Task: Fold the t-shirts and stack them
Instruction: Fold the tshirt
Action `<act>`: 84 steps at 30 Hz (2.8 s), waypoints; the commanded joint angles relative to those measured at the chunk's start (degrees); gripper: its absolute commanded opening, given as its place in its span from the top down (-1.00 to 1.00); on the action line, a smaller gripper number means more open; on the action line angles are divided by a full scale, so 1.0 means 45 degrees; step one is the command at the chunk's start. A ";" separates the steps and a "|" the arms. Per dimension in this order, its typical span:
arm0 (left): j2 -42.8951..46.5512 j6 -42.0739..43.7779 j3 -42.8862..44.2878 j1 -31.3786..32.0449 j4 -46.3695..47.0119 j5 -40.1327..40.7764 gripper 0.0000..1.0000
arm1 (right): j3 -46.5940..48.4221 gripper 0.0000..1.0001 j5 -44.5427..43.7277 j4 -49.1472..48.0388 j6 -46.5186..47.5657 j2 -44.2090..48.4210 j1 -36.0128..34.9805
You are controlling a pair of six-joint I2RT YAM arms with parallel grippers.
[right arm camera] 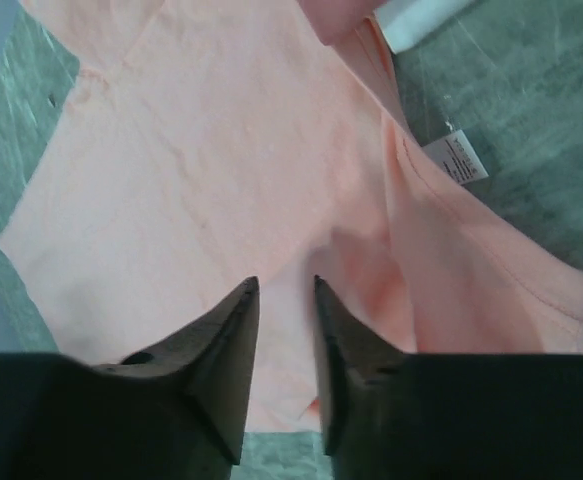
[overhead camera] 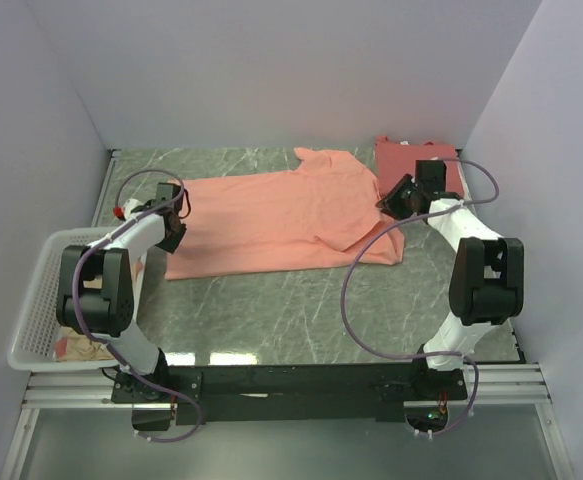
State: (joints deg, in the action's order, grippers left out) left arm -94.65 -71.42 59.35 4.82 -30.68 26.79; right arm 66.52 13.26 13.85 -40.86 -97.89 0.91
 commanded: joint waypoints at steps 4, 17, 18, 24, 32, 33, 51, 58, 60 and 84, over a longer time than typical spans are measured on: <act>0.1324 0.0773 -0.0005 -0.0485 0.0645 -0.0365 0.01 | 0.1291 -0.17 -0.0189 0.0671 0.0915 0.0208 0.0053; 0.3124 0.1047 -0.1821 0.0861 0.1035 -0.1128 0.33 | -0.3021 -0.15 -0.2221 0.1122 0.1365 0.4501 0.0111; 0.3104 0.1008 -0.2016 0.0959 0.1094 -0.1128 0.34 | -0.3643 -0.14 -0.2417 0.1045 0.1346 0.4738 0.0150; 0.3026 0.0793 -0.2797 0.1312 0.1524 -0.1363 0.39 | -0.4899 -0.12 -0.2907 0.0928 0.1307 0.5503 0.0228; 0.2363 0.0715 -0.3053 0.1312 0.1934 -0.1558 0.43 | -0.4861 -0.06 -0.2302 -0.0243 0.2262 0.4801 0.0209; 0.2323 0.0714 -0.3053 0.1312 0.1915 -0.1519 0.43 | -0.4841 -0.06 -0.2301 -0.0322 0.2341 0.4722 0.0189; 0.1756 0.0714 -0.2994 0.1292 0.1817 -0.1655 0.42 | -0.3279 0.28 -0.2926 -0.0206 0.2772 0.2573 -0.0475; 0.1717 0.0675 -0.3014 0.1292 0.1817 -0.1655 0.42 | -0.3044 0.21 -0.2868 -0.0069 0.2967 0.2006 -0.0572; 0.1678 0.0675 -0.2994 0.1292 0.1778 -0.1694 0.42 | -0.3025 0.20 -0.2926 -0.0089 0.2967 0.1967 -0.0631; 0.1424 0.0675 -0.3092 0.0980 0.1426 -0.1558 0.42 | -0.0720 1.00 -0.5134 0.2099 0.3494 -0.0062 -0.0670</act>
State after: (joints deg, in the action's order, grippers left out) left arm -87.81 -68.34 45.87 9.58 -23.42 19.31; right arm 60.99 -5.61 21.63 -26.46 -96.84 -2.00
